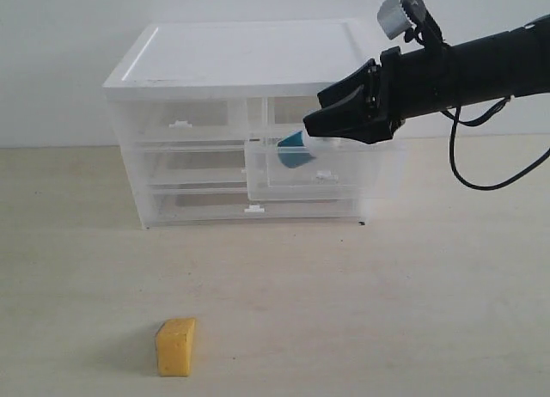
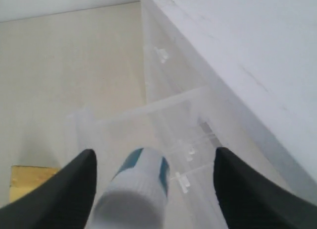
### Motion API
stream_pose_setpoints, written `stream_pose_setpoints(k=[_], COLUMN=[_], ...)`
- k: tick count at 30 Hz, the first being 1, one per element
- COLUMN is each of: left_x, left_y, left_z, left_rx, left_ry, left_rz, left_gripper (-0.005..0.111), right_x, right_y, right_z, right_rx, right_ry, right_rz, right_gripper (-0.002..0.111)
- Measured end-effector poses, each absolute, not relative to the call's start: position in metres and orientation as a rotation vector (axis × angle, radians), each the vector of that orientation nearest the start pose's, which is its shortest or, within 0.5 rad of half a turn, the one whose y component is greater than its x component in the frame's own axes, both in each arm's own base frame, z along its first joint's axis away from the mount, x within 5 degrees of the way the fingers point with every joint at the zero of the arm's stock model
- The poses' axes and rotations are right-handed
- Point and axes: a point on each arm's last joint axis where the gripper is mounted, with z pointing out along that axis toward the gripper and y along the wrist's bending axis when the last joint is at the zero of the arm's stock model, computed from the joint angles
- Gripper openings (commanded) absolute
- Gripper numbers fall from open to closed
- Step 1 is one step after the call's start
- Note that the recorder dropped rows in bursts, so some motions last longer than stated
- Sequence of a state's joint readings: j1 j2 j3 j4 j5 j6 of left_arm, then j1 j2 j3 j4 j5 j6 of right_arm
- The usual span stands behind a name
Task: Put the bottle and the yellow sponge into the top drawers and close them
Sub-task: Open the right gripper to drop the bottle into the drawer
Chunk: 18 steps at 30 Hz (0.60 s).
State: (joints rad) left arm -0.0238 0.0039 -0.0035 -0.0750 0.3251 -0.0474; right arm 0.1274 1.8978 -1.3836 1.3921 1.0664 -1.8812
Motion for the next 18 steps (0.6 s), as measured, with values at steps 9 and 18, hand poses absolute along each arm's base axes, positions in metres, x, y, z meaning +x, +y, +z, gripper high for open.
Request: stream_pose_setpoints(k=[9,18], left_x=[0.054,0.054], left_y=[-0.003,-0.003], left_z=[0.185,0.185], left_rx=[-0.069,-0.069], left_ry=[1.808,1.808], left_rz=[-0.123,-0.123], left_gripper=[0.004,0.004], right_x=[0.391,0.384], right_y=[0.126,0.124], right_z=[0.261,0.285], right_rx=[-1.138,-1.056], right_ry=[1.682,1.707], right_rz=[0.807,0.818], right_gripper=[0.066,0.066])
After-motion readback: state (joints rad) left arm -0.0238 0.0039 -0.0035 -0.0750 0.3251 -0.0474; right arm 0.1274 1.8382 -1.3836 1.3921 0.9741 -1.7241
